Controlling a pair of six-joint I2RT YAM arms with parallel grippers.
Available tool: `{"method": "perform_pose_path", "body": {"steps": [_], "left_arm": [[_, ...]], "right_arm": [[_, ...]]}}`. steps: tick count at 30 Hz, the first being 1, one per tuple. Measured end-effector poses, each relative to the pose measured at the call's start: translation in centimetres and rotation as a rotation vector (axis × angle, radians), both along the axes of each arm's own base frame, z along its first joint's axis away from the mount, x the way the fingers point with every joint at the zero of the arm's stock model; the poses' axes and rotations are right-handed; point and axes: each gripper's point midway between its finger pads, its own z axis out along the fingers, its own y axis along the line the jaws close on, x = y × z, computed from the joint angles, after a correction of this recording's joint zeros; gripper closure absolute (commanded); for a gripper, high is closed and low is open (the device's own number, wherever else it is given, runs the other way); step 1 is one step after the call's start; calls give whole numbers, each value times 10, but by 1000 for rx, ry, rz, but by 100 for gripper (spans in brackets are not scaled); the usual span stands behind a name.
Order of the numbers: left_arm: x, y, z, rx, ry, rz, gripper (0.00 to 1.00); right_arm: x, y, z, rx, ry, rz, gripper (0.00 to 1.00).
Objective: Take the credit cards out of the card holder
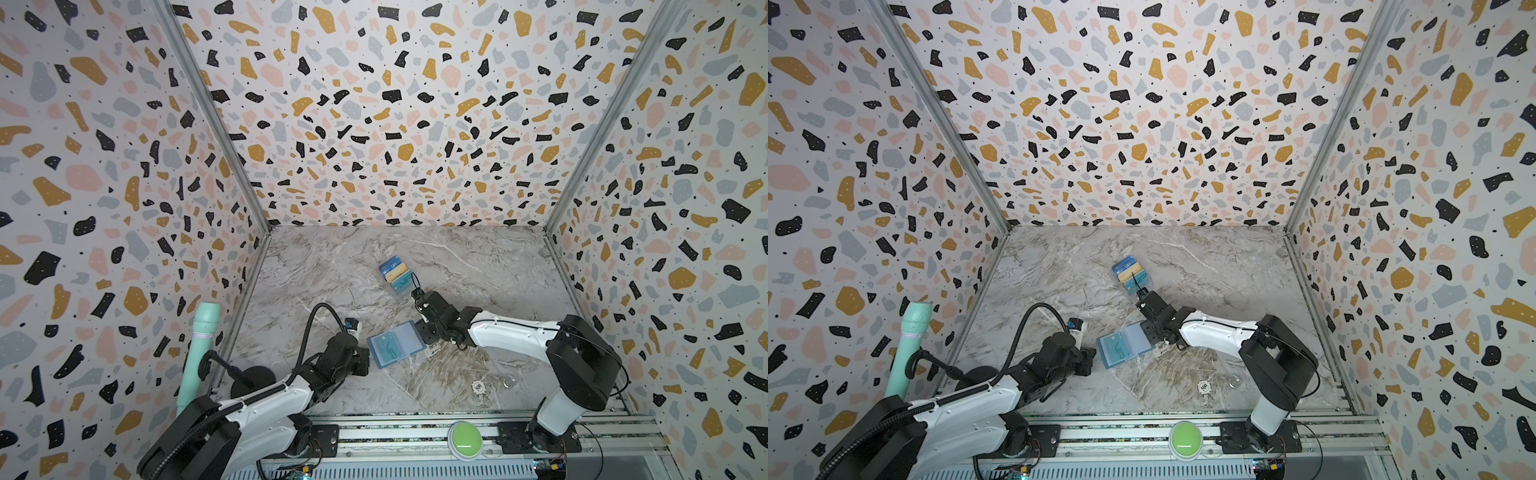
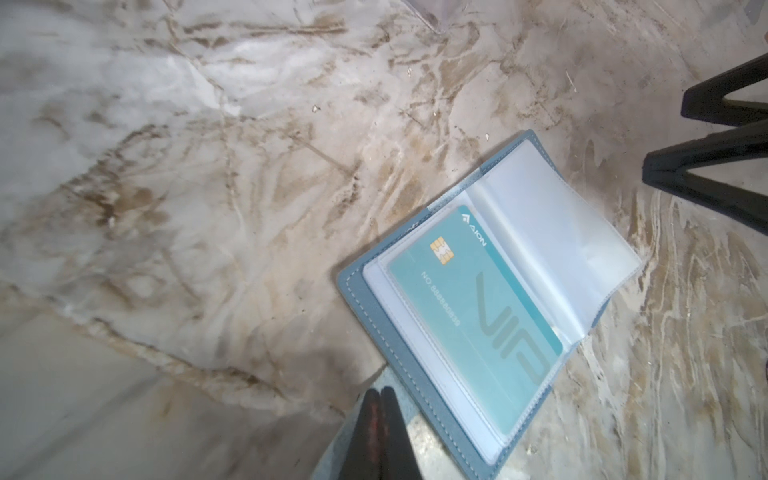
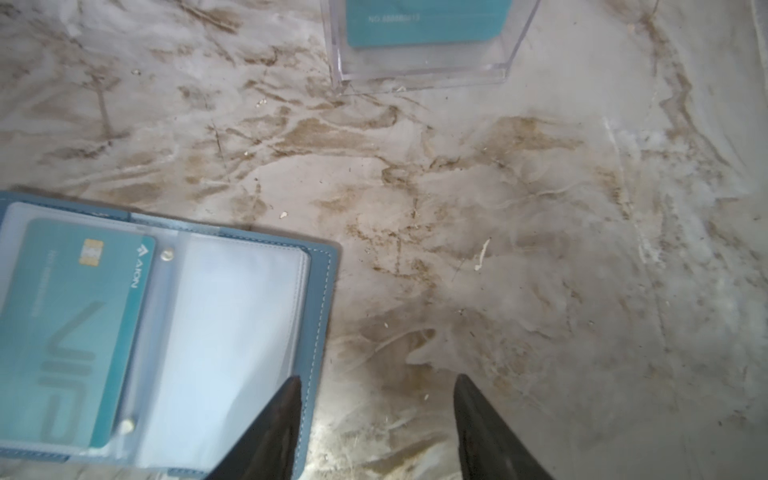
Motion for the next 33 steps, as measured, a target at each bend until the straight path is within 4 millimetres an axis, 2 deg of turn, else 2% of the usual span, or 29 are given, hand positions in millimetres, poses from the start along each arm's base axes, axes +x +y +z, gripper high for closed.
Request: {"method": "perform_pose_path", "body": {"steps": [3,10,14,17,24,33], "left_arm": [[0,0,3,-2,-9,-1,99],[2,-13,22,-64,-54,-51,100],[0,-23,28,-103,-65,-102,100],[-1,-30,31,-127,-71,-133,100],[-3,-42,26,-149,-57,-198,100],[-4,-43,18,-133,-40,-199,100]], "right_arm": [[-4,6,7,53,18,28,41],[-32,52,28,300,139,215,50],[-42,70,35,420,218,276,54],[-48,78,27,473,293,297,55],[-62,85,-6,495,461,281,55],[-68,86,-23,502,546,257,54]]}}
